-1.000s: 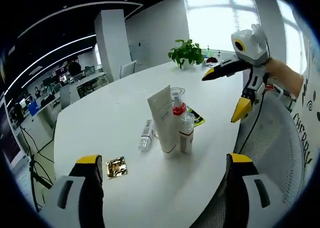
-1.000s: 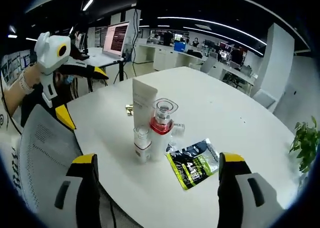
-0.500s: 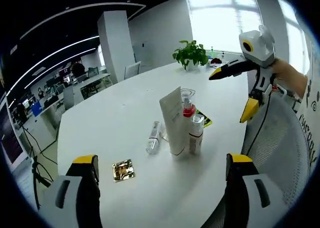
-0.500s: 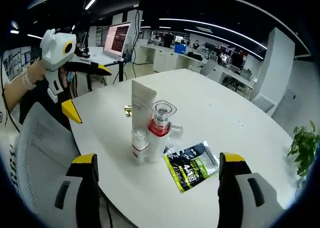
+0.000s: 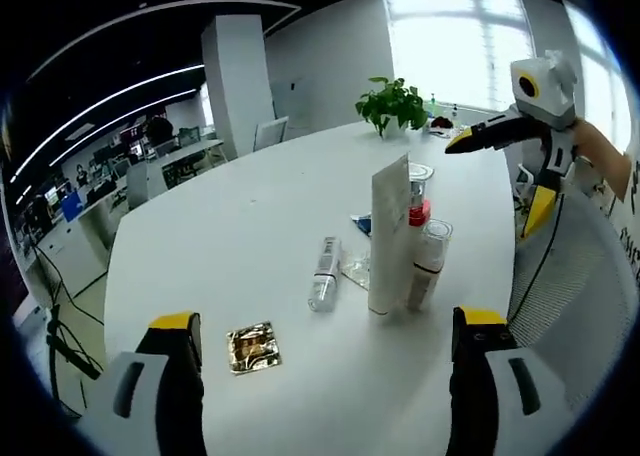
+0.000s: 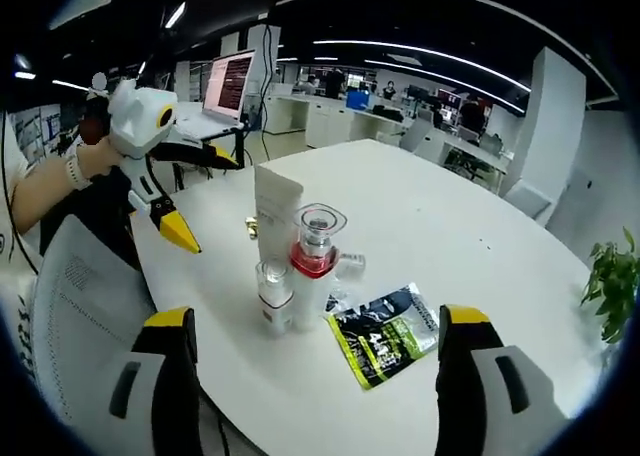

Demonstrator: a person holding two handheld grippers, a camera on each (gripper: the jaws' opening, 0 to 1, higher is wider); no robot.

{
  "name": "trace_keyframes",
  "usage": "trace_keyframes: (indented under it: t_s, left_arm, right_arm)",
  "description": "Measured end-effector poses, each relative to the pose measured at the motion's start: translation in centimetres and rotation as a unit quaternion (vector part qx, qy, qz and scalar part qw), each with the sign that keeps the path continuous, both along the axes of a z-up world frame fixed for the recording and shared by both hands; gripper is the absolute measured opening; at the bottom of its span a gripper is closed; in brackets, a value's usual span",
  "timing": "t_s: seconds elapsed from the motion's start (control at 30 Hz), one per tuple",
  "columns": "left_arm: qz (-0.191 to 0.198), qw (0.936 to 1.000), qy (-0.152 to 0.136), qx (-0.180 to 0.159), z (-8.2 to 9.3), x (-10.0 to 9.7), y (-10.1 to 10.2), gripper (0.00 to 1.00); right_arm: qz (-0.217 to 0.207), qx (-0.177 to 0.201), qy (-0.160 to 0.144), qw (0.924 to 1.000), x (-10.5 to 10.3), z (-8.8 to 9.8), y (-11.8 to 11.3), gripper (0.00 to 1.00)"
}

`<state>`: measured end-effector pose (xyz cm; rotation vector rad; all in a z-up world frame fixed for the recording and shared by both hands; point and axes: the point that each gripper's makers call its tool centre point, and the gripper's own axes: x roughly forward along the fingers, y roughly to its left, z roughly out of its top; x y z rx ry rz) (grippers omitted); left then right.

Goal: Arrange the skincare products in the storage area until every visible bottle or jar stands upright without overlapping.

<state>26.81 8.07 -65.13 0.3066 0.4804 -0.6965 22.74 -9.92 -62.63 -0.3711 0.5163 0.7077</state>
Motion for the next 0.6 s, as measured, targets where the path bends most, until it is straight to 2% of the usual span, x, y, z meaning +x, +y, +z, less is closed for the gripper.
trace_keyframes:
  t_s: [0.1,0.33,0.6]
  left_arm:
    - [-0.010,0.9999,-0.005,0.007,-0.3,1.3,0.0,0.99]
    - [-0.014,0.9996,0.002,0.024,-1.4,3.8,0.0,0.99]
    - [-0.039,0.9963,0.001,0.077,-3.5,5.9,-0.5,0.95]
  right_arm:
    - [-0.003,0.005,0.009,0.9999,0.0,-0.2,-0.1,1.00]
    - [-0.004,-0.011,0.013,0.9998,0.3,-0.7,-0.5,1.00]
    - [-0.005,-0.011,0.016,0.9998,0.4,-0.9,-0.6,1.00]
